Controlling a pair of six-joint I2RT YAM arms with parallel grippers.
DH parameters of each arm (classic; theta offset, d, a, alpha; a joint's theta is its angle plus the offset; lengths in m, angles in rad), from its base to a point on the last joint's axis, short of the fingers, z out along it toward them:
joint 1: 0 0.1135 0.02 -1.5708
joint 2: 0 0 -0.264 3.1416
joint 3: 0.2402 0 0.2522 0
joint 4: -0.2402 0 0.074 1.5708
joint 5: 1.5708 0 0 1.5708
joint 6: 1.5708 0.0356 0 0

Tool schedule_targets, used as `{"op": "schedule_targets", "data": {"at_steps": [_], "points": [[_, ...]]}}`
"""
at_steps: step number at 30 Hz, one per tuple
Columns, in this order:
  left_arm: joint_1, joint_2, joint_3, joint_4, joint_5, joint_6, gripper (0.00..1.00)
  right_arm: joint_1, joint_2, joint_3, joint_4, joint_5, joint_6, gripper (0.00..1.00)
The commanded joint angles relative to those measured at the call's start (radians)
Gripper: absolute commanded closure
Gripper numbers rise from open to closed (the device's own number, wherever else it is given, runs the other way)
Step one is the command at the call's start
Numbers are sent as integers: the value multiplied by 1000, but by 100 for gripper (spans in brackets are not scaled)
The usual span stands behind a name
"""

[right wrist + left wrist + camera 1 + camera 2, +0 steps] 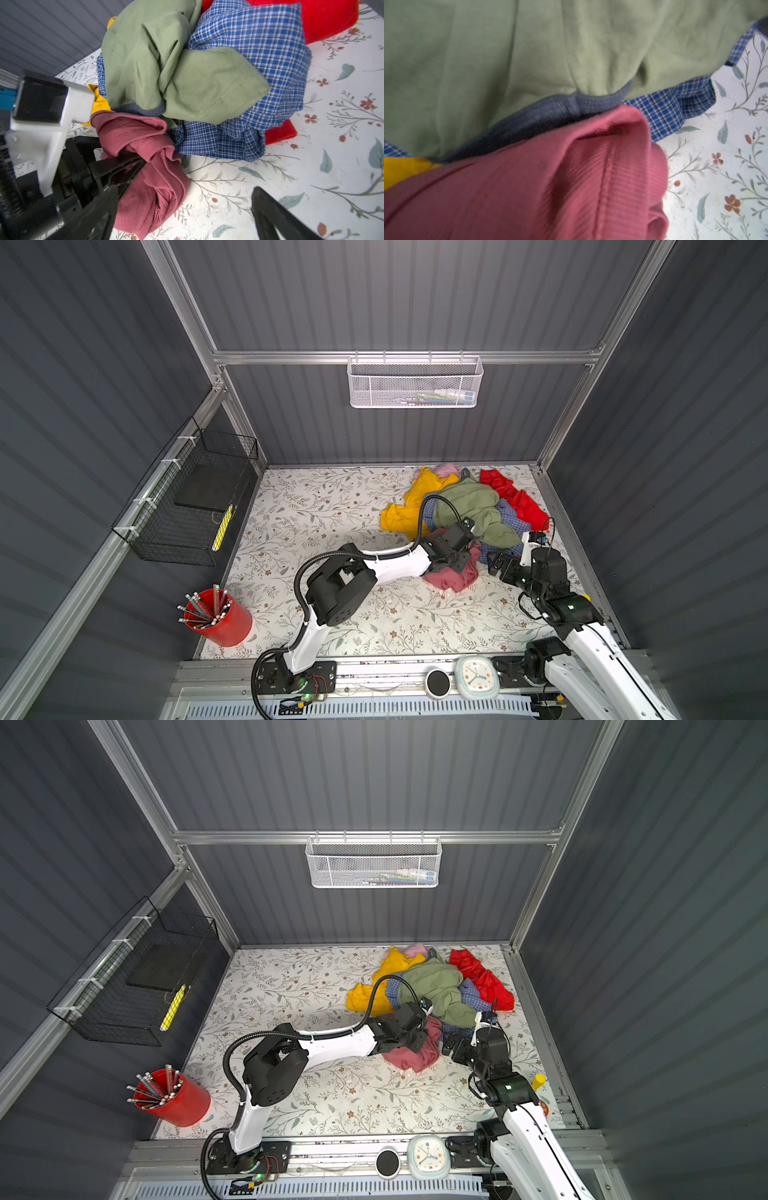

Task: Pick out a specific cloth from the pile
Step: 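Grasp the pink shirt with the left gripper beside the right gripper, then open the right gripper and carry the pink shirt away with the left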

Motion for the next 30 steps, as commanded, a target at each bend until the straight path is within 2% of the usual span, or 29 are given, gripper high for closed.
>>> {"op": "schedule_targets", "data": {"at_steps": [1, 2, 13, 24, 30], "points": [[-2, -75, -55, 49, -5, 6, 94, -4, -11, -18, 4, -19, 3, 1], [-1, -92, -67, 57, -9, 9, 100, -4, -11, -19, 9, -24, 4, 2], [-1, -318, -192, 87, -64, -6, 100, -3, -26, -28, 33, -74, -8, 4], [-1, -619, -277, 33, -261, 34, 100, -4, -53, -36, 72, -103, -6, 4], [1, -727, -273, -5, -369, 75, 100, -4, -56, -45, 111, -147, -6, 5]]}}
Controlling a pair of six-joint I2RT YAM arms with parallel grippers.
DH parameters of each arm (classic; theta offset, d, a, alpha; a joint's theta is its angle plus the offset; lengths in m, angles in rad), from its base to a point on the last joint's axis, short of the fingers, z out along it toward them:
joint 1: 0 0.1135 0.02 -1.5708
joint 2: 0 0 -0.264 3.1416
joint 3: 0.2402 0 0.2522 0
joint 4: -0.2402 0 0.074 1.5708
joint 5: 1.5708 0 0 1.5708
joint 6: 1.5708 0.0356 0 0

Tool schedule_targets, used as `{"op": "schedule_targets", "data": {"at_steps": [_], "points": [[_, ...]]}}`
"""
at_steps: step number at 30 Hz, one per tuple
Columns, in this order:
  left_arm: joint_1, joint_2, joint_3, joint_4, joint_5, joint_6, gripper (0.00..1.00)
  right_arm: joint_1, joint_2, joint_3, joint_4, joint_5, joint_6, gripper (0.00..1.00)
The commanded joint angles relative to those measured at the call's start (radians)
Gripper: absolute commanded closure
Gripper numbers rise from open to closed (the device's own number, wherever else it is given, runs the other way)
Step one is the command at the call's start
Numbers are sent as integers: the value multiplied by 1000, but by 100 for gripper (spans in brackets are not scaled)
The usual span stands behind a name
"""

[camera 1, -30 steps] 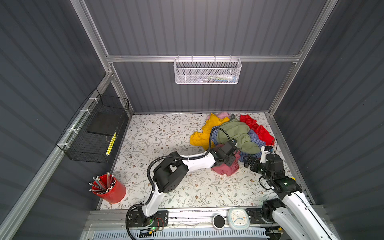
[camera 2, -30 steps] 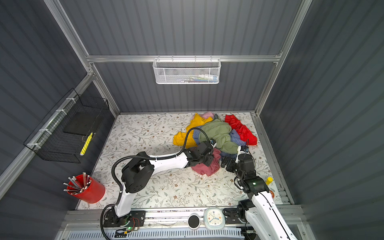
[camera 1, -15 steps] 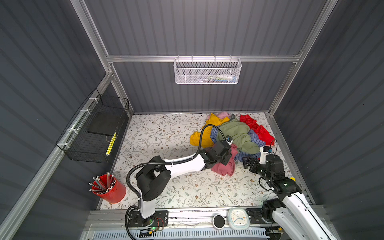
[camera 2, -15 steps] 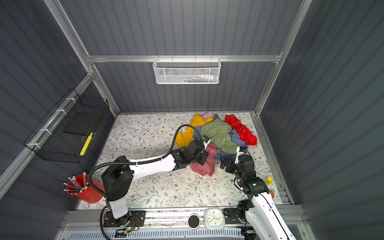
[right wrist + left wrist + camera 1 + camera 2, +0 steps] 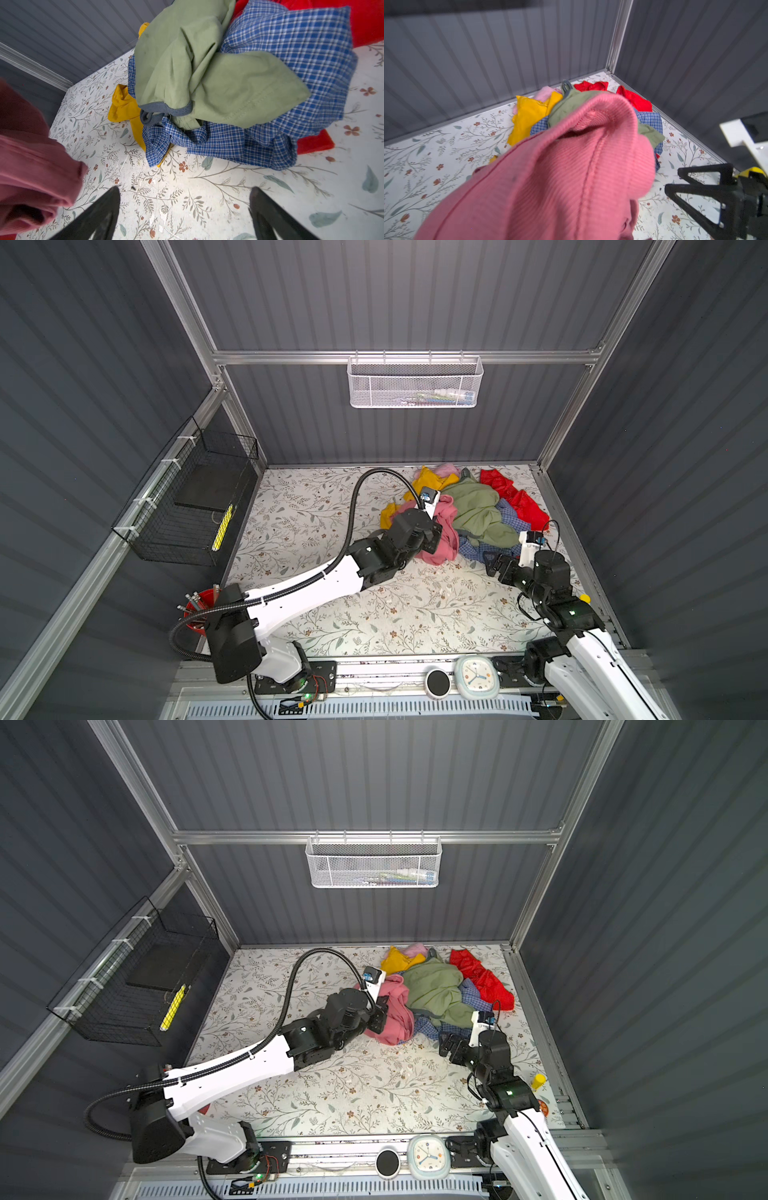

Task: Pick out a specific cloth from the pile
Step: 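Open the right gripper and carry the pink shirt away with the left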

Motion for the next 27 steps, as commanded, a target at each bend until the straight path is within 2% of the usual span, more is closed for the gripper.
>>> {"op": "schedule_targets", "data": {"at_steps": [1, 6, 11, 15, 20, 27], "points": [[2, -60, -1, -30, -113, 52, 100, -3, -8, -18, 47, -45, -5, 5], [55, -121, -11, -82, -211, 79, 100, -4, -7, -27, 76, -86, -1, 5], [201, -216, -94, -97, -194, 41, 100, -4, -8, -29, 80, -95, -4, 6], [283, -269, -151, -95, -206, 42, 100, -4, -4, -29, 87, -98, -4, 6], [383, -286, -183, -103, -174, 27, 100, -3, 14, -30, 100, -111, -1, 6], [539, -234, -210, -113, -86, 6, 100, -4, 18, -29, 96, -121, -4, 6]]}}
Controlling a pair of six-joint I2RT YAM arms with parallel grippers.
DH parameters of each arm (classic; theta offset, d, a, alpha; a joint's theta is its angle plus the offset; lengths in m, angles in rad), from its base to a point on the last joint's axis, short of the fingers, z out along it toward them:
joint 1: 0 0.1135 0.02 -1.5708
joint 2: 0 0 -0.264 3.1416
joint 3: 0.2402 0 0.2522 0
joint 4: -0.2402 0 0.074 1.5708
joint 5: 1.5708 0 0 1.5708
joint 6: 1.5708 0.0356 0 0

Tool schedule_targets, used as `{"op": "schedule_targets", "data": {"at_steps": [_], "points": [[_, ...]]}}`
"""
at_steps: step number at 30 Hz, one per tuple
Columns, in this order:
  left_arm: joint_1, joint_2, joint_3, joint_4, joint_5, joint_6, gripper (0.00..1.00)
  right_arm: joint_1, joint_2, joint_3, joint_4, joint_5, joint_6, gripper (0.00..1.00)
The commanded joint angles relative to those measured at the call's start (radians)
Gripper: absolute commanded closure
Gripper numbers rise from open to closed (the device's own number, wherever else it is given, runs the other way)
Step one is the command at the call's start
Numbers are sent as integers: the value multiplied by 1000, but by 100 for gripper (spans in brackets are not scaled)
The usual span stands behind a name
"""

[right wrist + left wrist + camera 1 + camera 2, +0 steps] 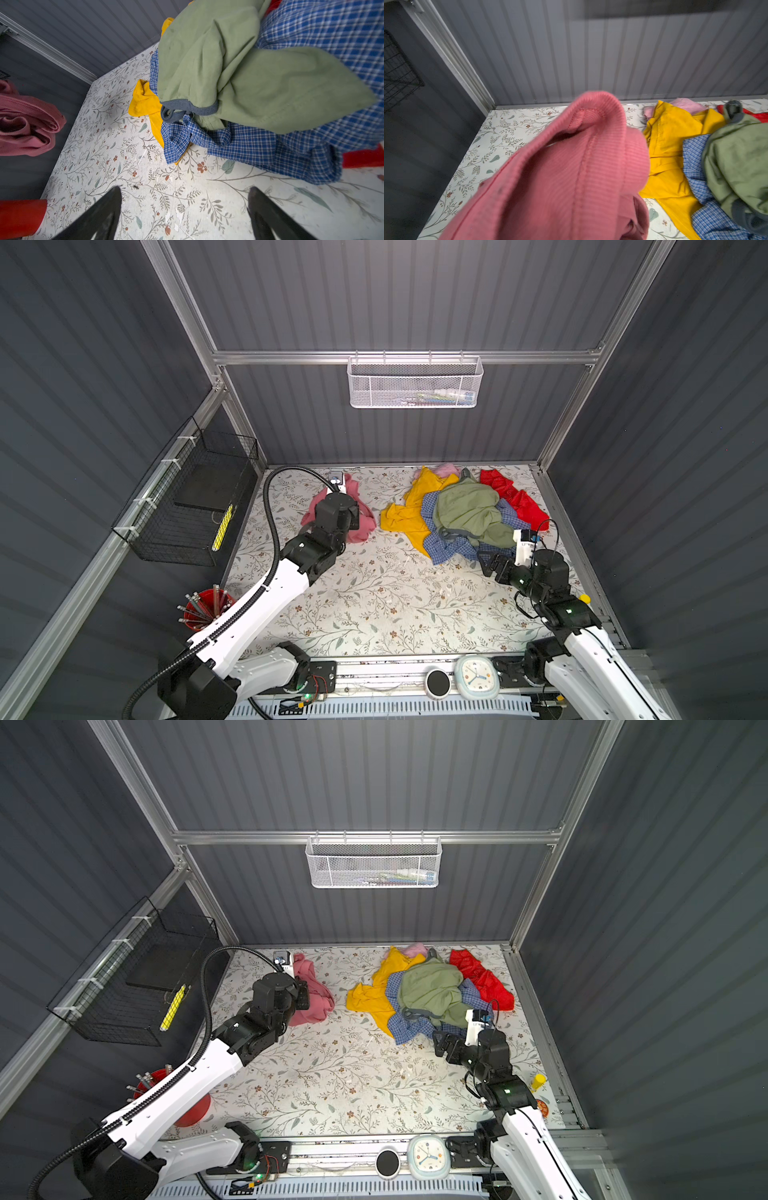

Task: Pick out a specific cloth from the pile
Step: 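Open the right gripper and carry the pink shirt away with the left, then lower the pink shirt onto the open table and release it with the left gripper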

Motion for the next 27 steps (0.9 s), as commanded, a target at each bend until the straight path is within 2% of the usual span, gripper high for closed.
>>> {"op": "schedule_targets", "data": {"at_steps": [1, 9, 14, 21, 27], "points": [[74, 27, -15, 11, 61, -27, 100, -4, -5, -11, 16, -16, -5, 6], [218, 102, -44, 91, 160, -38, 100, -3, -4, -12, 13, -17, -2, 6], [268, 191, -19, 169, 178, -23, 100, -3, 1, -13, 15, -19, -1, 7], [284, 361, 16, 416, 154, 106, 100, -3, 7, -14, 22, -28, 8, 7], [284, 444, -31, 541, 153, 129, 100, -2, 4, -15, 21, -30, 15, 8]]}}
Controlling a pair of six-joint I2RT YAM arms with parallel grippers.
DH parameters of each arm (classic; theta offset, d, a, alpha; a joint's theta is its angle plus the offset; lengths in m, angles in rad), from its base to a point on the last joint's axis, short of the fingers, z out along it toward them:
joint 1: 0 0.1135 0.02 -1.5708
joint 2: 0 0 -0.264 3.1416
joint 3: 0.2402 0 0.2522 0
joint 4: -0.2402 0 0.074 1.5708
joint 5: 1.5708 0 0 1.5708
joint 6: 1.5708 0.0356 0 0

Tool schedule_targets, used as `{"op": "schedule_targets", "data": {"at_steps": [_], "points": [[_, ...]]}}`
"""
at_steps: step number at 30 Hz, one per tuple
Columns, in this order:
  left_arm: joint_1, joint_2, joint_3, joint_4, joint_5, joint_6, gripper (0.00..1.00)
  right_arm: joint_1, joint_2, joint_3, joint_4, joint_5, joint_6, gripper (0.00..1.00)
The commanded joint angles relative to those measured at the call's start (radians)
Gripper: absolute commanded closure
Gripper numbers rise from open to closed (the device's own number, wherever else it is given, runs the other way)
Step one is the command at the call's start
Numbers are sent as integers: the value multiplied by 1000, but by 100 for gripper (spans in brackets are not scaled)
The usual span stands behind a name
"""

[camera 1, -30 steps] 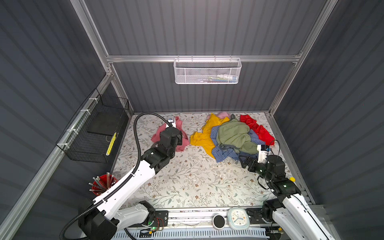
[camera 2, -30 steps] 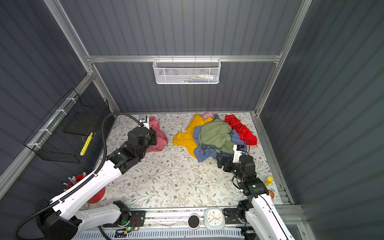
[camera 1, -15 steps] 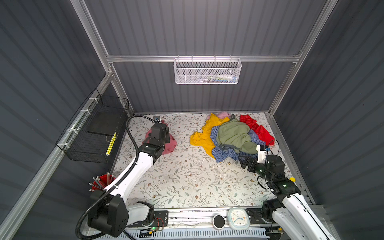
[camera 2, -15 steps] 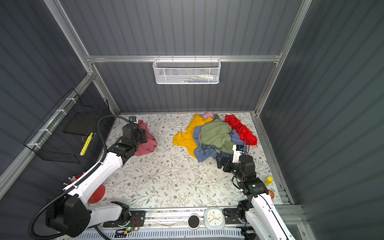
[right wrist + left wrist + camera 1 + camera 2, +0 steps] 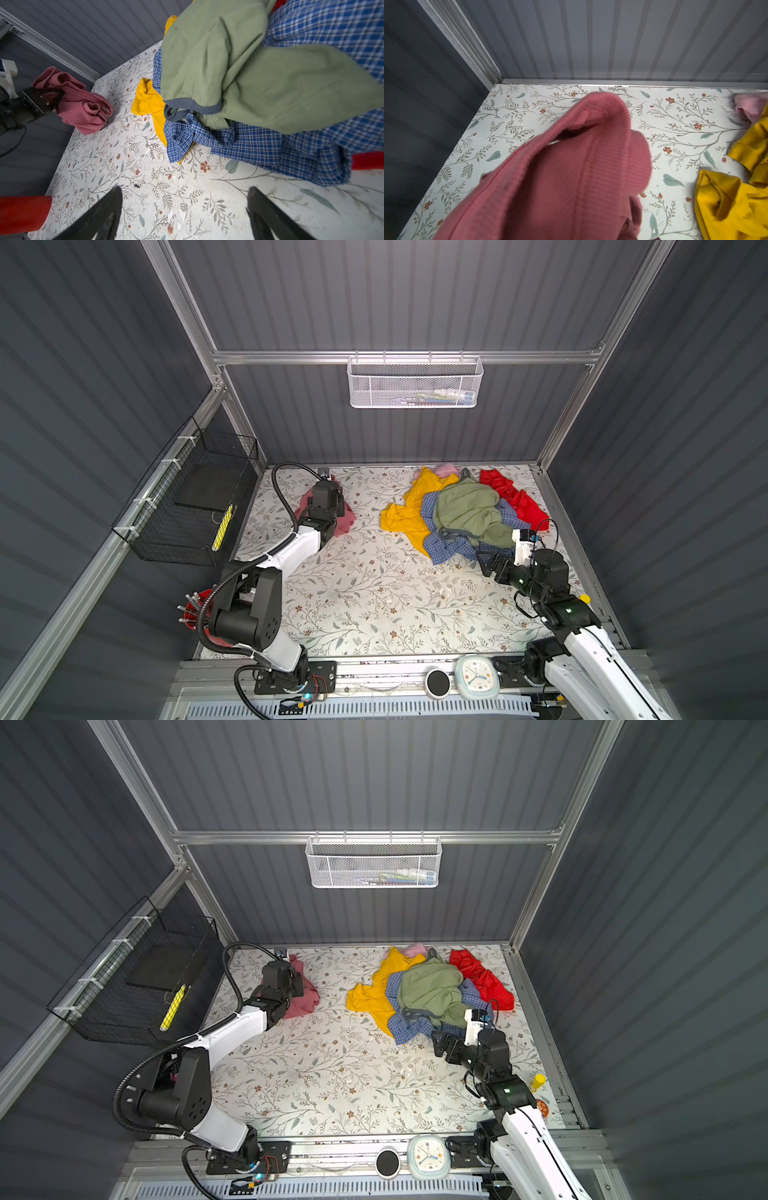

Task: Pick out a specific cloth from the pile
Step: 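Lower the pink shirt onto the open table and release it with the left gripper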

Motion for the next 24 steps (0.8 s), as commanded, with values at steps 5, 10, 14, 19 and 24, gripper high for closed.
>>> {"op": "schedule_targets", "data": {"at_steps": [5, 10, 14, 19, 24], "points": [[3, 15, -108, 179, 37, -10, 100, -2, 9, -18, 23, -14, 18, 8], [-5, 38, -117, 7, 9, -54, 100, -2, 41, -13, 37, -20, 22, 8], [-5, 50, -99, -92, -34, -101, 100, -1, 61, -11, 59, -29, 29, 8], [-5, 75, -62, -174, 55, -130, 95, -2, 77, -9, 64, -34, 33, 9], [-5, 129, -5, -314, 129, -198, 92, -2, 58, -6, 33, -19, 26, 9]]}}
